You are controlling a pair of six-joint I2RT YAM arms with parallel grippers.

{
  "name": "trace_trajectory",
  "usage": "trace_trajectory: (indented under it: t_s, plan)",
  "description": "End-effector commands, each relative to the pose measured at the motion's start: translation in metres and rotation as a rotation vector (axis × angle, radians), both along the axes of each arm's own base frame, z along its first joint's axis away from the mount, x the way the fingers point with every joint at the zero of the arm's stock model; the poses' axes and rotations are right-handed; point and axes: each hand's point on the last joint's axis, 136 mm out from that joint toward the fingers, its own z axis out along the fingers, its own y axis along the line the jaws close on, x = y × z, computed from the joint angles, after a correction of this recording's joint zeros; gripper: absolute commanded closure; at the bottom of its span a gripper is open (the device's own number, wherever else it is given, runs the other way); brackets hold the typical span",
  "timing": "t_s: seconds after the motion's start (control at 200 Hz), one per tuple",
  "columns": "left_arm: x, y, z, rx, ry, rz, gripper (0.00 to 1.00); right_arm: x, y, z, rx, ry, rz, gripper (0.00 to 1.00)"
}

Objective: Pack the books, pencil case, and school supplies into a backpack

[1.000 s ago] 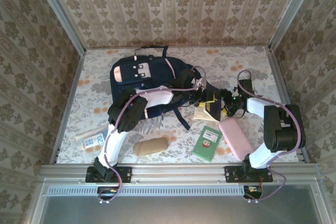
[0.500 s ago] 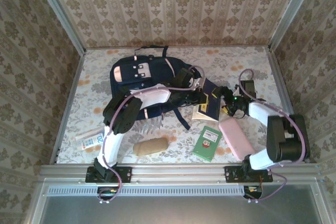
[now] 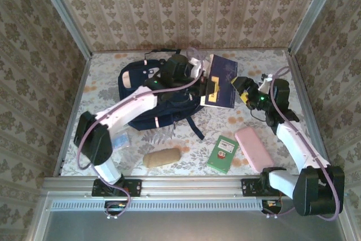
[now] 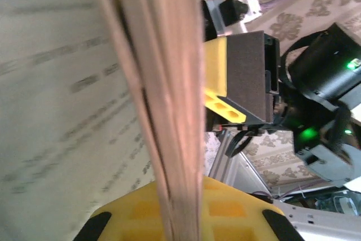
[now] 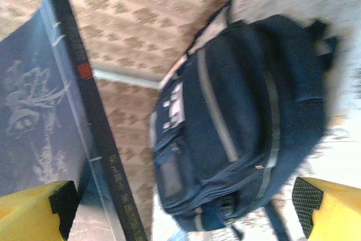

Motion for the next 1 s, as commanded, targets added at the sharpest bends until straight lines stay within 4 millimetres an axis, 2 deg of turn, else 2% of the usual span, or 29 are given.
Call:
trace_trajectory:
  t_s: [0.0,0.095,0.19,0.295,0.42,0.475,0.55,0.675,0.815,0.905,0.99]
  plan:
    - [-0.018,0.003,0.015,-0.036,-0.058,-0.065,1.0,-0.03,0.036,0.069,0.093,-0.222,0.17,0.0]
    - [-0.028,0.006,0.019,-0.043,-0.06,-0.096,1.0,-0.048,0.053,0.098,0.086,-0.321,0.237,0.0]
    - [-0.034,0.012,0.022,-0.037,-0.064,-0.097,1.0,-0.055,0.058,0.11,0.089,-0.353,0.252,0.07]
    - [-0.037,0.021,0.022,-0.019,-0.076,-0.076,1.0,-0.055,0.053,0.107,0.075,-0.338,0.212,0.31]
    - [-0.041,0.029,0.02,-0.009,-0.061,-0.076,0.95,-0.055,0.052,0.099,0.059,-0.32,0.206,0.61]
    - [-0.044,0.03,0.018,-0.008,-0.052,-0.079,0.91,-0.056,0.053,0.098,0.055,-0.316,0.209,0.76]
    - [-0.045,0.034,0.013,0.008,-0.039,-0.069,0.77,-0.058,0.052,0.097,0.039,-0.322,0.206,0.9]
    - [-0.039,0.052,0.006,0.051,-0.029,0.002,0.55,-0.065,0.053,0.101,0.023,-0.334,0.227,1.0]
    - [-0.027,0.067,0.005,0.018,0.021,0.064,0.38,-0.081,0.062,0.112,0.036,-0.374,0.292,1.0]
    - [-0.029,0.064,0.015,-0.067,0.053,0.019,0.35,-0.094,0.072,0.119,0.054,-0.398,0.357,1.0]
    - [-0.043,0.058,0.032,-0.17,0.061,-0.08,0.34,-0.109,0.083,0.124,0.07,-0.423,0.425,1.0]
